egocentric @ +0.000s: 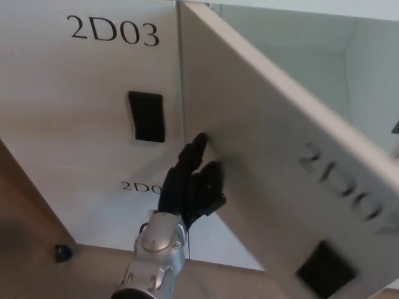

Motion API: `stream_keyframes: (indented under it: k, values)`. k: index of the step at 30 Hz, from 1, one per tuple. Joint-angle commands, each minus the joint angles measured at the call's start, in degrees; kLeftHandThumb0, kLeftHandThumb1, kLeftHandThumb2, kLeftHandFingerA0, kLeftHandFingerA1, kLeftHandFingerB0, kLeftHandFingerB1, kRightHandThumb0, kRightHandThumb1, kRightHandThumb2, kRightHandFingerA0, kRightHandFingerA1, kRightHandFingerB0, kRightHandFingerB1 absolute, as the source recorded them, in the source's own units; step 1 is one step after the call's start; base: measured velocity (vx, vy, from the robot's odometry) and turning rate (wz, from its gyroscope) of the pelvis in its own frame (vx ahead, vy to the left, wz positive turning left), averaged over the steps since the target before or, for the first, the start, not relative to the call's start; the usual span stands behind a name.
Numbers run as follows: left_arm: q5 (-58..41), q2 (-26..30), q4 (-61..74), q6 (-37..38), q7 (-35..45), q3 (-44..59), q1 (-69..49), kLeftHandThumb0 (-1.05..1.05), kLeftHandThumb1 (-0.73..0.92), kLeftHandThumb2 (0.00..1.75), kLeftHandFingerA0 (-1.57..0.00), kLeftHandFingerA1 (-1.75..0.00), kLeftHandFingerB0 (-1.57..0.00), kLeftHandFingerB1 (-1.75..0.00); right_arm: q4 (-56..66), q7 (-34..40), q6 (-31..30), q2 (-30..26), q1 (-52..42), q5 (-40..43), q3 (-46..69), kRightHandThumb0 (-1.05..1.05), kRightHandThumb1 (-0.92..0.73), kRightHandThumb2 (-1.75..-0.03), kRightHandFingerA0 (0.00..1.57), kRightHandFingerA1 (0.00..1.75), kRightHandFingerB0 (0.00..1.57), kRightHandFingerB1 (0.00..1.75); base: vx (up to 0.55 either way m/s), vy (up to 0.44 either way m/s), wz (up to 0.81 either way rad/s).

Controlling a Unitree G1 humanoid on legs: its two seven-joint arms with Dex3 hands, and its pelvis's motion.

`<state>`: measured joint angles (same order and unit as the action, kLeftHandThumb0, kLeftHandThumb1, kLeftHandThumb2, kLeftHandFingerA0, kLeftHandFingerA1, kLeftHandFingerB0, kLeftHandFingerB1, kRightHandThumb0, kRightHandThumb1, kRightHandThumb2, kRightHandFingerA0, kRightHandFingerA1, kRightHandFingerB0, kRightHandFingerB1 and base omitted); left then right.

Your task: The robot walks towards an open cabinet and lifts its left hand to push the door towards the right to close it.

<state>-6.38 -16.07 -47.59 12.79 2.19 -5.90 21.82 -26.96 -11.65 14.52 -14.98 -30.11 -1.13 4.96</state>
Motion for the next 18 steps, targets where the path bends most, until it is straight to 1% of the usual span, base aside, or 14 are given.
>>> stream_keyframes:
  k: [1,2,3,4,7,8,9,10,12,13,15,16,17,18]
  values:
    - [-13.6,-32.7,20.9,-15.5,10.4,-66.2,3.7,-0.46,0.64,0.59,-0.49,-0.38,-0.43,-0.36,4.6,-2.3,-0.4,2.5,-1.4,5.8,1.8,-0.51,-0.70,-0.61,0.57,0.48,0.49,0.41,0.00,0.000,0.00]
    - [-13.7,-32.5,21.1,-15.4,10.1,-66.1,3.7,-0.46,0.64,0.59,-0.49,-0.38,-0.43,-0.36,2.6,-2.8,1.6,2.5,-0.6,5.8,1.9,-0.51,-0.70,-0.61,0.57,0.48,0.49,0.41,0.00,0.000,0.00]
    - [-13.7,-32.5,21.1,-15.7,10.2,-65.7,4.0,-0.48,0.64,0.59,-0.49,-0.38,-0.41,-0.36,2.8,-2.6,1.5,2.4,-0.8,5.6,2.0,-0.48,-0.56,-0.96,0.53,0.63,0.35,0.53,0.00,0.000,0.00]
    - [-13.7,-32.5,21.2,-15.9,10.3,-65.4,4.2,-0.48,0.64,0.59,-0.49,-0.38,-0.41,-0.36,3.2,-2.5,1.3,2.3,-1.2,5.5,2.0,-0.48,-0.56,-0.96,0.53,0.63,0.35,0.53,0.00,0.000,0.00]
    - [-11.9,-32.6,20.0,-16.8,12.7,-61.4,6.4,-0.49,0.65,0.60,-0.48,-0.38,-0.40,-0.35,14.9,-1.1,-5.1,2.2,-5.7,4.7,1.3,-0.49,-0.57,-0.97,0.52,0.63,0.33,0.52,0.00,0.000,0.00]
    - [-11.9,-32.6,20.0,-16.8,12.7,-61.4,6.4,-0.49,0.65,0.60,-0.48,-0.38,-0.40,-0.35,14.9,-1.1,-5.1,2.2,-5.7,4.7,1.3,-0.49,-0.57,-0.97,0.52,0.63,0.33,0.52,0.00,0.000,0.00]
    - [-10.2,-32.7,18.9,-17.1,13.8,-58.6,7.8,-0.52,0.64,0.59,-0.50,-0.38,-0.41,-0.35,13.8,-0.9,-5.2,3.0,-4.7,5.4,1.7,-0.48,-0.68,-0.60,0.58,0.53,0.53,0.44,0.00,0.000,0.00]
    - [-6.2,-33.0,16.1,-16.9,14.9,-53.5,10.6,-0.58,0.59,0.60,-0.54,-0.38,-0.44,-0.35,9.1,-1.8,-2.6,3.9,-2.4,6.8,2.5,-0.51,-0.54,-0.93,0.56,0.67,0.46,0.58,0.00,0.000,0.00]
    - [-1.6,-33.1,13.1,-16.8,16.0,-47.9,14.0,-0.58,0.59,0.60,-0.54,-0.38,-0.44,-0.35,3.6,-3.0,0.4,4.8,0.2,8.5,3.3,-0.51,-0.54,-0.93,0.56,0.67,0.46,0.58,0.00,0.000,0.00]
    - [0.9,-32.8,10.5,-16.7,16.7,-43.1,18.1,-0.74,0.41,0.76,-0.74,-0.51,-0.61,-0.46,2.8,-3.1,1.1,5.3,0.4,8.5,3.2,-0.51,-0.54,-0.93,0.56,0.67,0.46,0.58,0.00,0.000,0.00]
    - [2.0,-32.6,9.0,-16.8,17.0,-40.3,20.8,-0.74,0.41,0.76,-0.74,-0.51,-0.61,-0.46,2.8,-3.0,1.2,5.5,0.2,8.4,3.1,-0.51,-0.54,-0.93,0.56,0.67,0.46,0.58,0.00,0.000,0.00]
    - [2.9,-32.0,7.5,-16.8,17.4,-37.1,24.4,-0.72,0.45,0.55,-0.81,-0.44,-0.74,-0.42,2.9,-2.9,1.3,5.8,-0.1,8.3,2.9,-0.51,-0.54,-0.93,0.56,0.67,0.46,0.58,0.00,0.000,0.00]
    - [3.2,-31.6,6.6,-16.8,17.6,-35.3,26.7,-0.72,0.45,0.55,-0.81,-0.44,-0.74,-0.42,3.0,-2.8,1.4,5.9,-0.4,8.2,2.8,-0.51,-0.54,-0.93,0.56,0.67,0.46,0.58,0.00,0.000,0.00]
    - [4.1,-29.3,5.4,-16.1,17.8,-32.1,33.8,-0.86,0.35,0.68,-0.90,-0.49,-0.85,-0.47,3.5,-2.7,1.3,6.0,-0.6,8.1,2.8,-0.51,-0.54,-0.93,0.56,0.67,0.46,0.58,0.00,0.000,0.00]
